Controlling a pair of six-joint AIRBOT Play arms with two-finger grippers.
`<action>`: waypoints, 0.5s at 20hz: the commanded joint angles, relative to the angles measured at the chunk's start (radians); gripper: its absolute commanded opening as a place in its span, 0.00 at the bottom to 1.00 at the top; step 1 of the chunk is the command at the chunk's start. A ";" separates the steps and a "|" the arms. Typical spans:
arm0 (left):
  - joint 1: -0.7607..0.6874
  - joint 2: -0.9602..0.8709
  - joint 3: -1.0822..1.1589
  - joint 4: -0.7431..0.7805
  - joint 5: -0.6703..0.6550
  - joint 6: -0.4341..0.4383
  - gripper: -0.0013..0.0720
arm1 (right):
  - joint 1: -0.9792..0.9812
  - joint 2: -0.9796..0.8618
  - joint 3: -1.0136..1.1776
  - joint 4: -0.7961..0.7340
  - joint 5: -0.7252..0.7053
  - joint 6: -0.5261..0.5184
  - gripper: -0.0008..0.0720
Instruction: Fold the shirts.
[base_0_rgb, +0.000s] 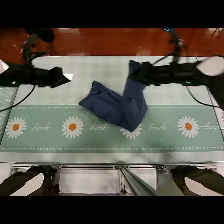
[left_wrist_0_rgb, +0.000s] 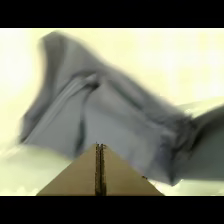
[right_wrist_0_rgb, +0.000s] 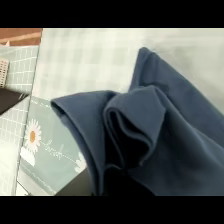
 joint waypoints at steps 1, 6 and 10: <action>0.104 0.195 -0.190 0.005 0.031 0.040 0.05 | 0.135 -0.311 0.196 0.069 -0.074 -0.005 0.05; 0.077 0.209 -0.306 -0.022 0.071 0.040 0.05 | 0.217 -0.583 0.401 0.148 -0.077 0.010 0.05; 0.014 0.204 -0.363 -0.037 0.153 0.039 0.05 | 0.262 -0.666 0.450 0.187 -0.063 0.018 0.59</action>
